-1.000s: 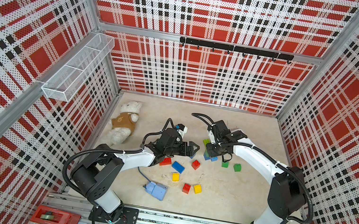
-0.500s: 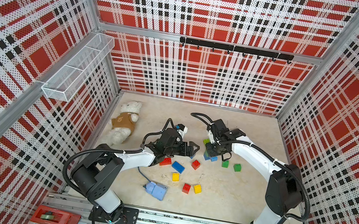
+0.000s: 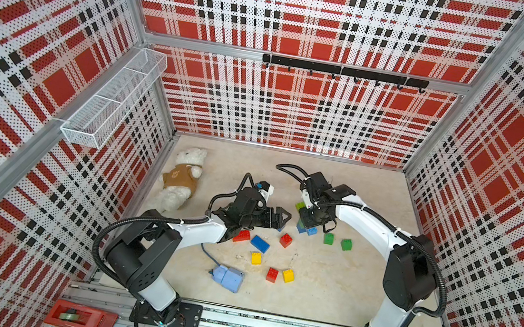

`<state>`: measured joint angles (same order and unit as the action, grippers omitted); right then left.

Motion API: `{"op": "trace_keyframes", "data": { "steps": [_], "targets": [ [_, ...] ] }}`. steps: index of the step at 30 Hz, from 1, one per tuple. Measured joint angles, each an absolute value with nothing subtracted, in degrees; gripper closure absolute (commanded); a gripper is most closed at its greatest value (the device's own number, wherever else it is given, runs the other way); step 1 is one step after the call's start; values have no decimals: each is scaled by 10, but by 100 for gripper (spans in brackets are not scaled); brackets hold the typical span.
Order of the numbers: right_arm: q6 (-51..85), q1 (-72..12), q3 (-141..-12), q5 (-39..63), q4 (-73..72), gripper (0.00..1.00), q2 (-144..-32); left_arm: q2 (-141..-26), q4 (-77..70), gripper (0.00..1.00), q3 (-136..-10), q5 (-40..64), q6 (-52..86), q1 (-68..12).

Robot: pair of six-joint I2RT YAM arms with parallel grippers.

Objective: Assemble a fork with lego
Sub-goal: Assemble the lego brick with the lego brick.

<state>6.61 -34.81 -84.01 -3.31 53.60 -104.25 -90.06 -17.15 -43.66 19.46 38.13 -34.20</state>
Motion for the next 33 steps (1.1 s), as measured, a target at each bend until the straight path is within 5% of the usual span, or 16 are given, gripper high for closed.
{"op": "trace_keyframes", "data": {
  "steps": [3, 10, 12, 33],
  "targets": [
    [66, -348, -840, -33, 536, 95, -1042, -901, -171, 11, -437, 195, 381, -342],
    [69, -348, -840, -28, 536, 46, -1041, -901, -171, 11, -437, 195, 381, -342],
    [70, -347, -840, -21, 535, 39, -1040, -901, -171, 11, -437, 195, 381, -342],
    [138, -338, -654, -16, 372, 49, -834, -868, -104, 11, -455, 152, 345, -394]
  ]
}}
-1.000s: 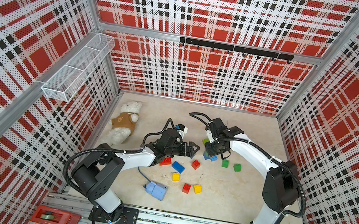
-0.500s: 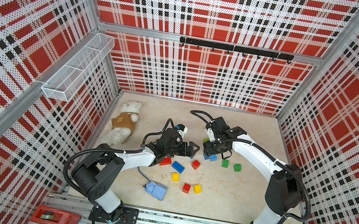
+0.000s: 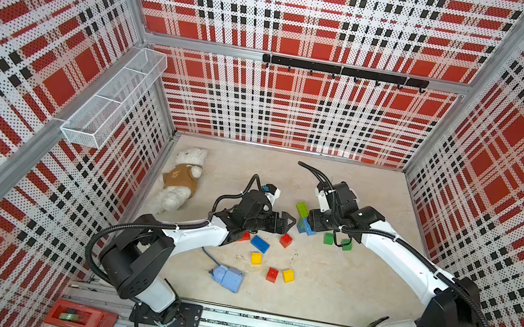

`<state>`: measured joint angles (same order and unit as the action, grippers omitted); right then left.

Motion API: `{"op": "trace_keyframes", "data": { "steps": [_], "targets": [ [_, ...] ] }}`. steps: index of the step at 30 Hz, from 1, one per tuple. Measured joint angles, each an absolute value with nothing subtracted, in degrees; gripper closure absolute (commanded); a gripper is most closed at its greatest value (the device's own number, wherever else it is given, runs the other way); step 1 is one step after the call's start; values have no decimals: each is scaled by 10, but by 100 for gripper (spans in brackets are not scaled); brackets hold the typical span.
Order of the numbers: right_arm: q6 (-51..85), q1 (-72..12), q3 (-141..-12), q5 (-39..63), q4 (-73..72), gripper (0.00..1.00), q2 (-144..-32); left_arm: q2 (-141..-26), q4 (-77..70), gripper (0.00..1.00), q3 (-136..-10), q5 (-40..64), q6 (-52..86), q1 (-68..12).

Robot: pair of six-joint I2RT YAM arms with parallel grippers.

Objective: Assemble a fork with lego
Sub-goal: Assemble the lego brick with the lego brick, then pick up the lego brick from the center of the board.

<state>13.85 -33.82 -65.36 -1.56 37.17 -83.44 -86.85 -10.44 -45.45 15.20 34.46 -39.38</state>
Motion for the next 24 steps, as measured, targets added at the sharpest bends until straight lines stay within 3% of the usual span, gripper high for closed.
{"op": "trace_keyframes", "data": {
  "steps": [12, 24],
  "targets": [
    [168, -441, -658, -33, 323, 50, -853, -760, -63, 10, -372, 83, 350, -396],
    [181, -458, -758, -25, 348, 49, -985, -622, -16, 9, -275, 74, 373, -284]
  ]
}}
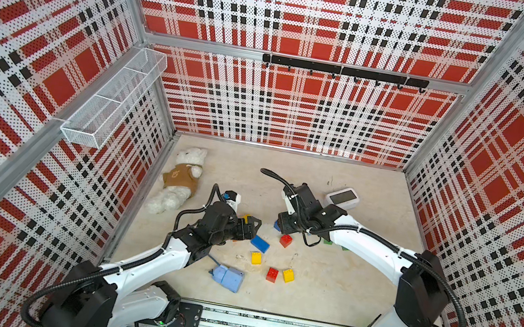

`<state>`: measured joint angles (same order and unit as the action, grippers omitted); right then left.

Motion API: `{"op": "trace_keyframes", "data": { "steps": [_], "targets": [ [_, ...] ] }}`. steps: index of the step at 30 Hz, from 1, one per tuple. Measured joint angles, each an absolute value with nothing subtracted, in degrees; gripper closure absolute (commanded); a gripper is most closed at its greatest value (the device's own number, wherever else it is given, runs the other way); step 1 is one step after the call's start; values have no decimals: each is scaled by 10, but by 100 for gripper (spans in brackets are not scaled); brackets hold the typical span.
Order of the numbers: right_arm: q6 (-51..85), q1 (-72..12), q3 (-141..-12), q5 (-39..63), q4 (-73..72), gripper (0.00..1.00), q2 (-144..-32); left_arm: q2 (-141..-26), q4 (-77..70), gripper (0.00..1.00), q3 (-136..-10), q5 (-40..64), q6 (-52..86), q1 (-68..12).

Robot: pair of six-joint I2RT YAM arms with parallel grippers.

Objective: Assemble a fork with lego
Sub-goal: Pick up the lego brick from the center of the board.

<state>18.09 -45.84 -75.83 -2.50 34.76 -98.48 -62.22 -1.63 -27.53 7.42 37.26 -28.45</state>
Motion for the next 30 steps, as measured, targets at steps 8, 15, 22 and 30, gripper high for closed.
{"op": "trace_keyframes", "data": {
  "steps": [8, 15, 22, 30],
  "targets": [
    [107, -432, -861, -2, 403, 41, -1092, -662, -52, 10, -266, 162, 376, -216],
    [39, -419, -929, 0, 447, 40, -1158, -728, -120, 11, -266, 230, 396, -190],
    [2, -419, -959, 9, 468, 42, -1194, -730, -141, 11, -267, 247, 401, -183],
    [-14, -419, -970, 10, 484, 48, -1214, -730, -147, 11, -267, 250, 403, -183]
  ]
}}
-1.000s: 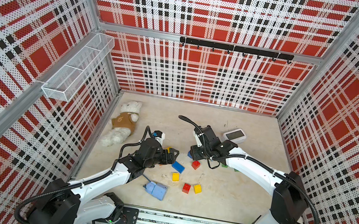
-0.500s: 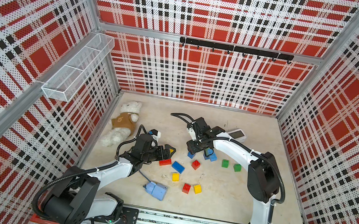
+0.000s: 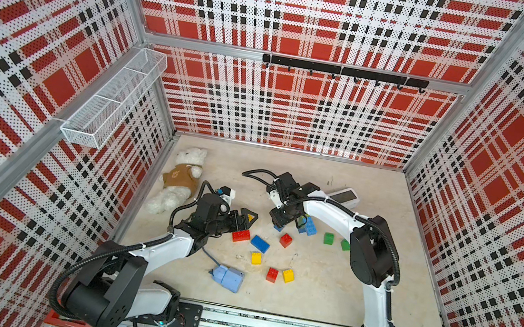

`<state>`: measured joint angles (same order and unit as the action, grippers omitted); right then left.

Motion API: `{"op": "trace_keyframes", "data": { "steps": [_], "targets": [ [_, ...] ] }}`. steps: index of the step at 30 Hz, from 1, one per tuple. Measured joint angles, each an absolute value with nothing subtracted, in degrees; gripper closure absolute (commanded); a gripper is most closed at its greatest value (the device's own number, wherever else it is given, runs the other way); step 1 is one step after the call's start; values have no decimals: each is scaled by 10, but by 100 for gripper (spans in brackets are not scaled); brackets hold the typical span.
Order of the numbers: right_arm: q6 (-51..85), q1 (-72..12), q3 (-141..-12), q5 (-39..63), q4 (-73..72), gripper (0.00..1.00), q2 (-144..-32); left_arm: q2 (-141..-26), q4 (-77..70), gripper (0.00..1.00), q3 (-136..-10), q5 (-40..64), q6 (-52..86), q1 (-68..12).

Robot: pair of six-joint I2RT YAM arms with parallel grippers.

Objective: Assemble a fork with lego
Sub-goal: Pick up the lego brick from the center of the board.

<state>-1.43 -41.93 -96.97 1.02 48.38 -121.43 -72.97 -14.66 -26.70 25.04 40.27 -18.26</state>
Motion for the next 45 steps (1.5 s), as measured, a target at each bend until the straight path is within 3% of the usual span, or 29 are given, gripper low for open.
{"op": "trace_keyframes", "data": {
  "steps": [19, 33, 45],
  "targets": [
    [-20, -419, -979, 10, 500, 64, -1223, -730, -147, 12, -267, 251, 402, -183],
    [5, -426, -982, 10, 514, 66, -1219, -727, -137, 12, -277, 249, 399, -184],
    [56, -411, -1029, 8, 592, 66, -1103, -726, -83, 11, -371, 214, 357, -244]
  ]
}}
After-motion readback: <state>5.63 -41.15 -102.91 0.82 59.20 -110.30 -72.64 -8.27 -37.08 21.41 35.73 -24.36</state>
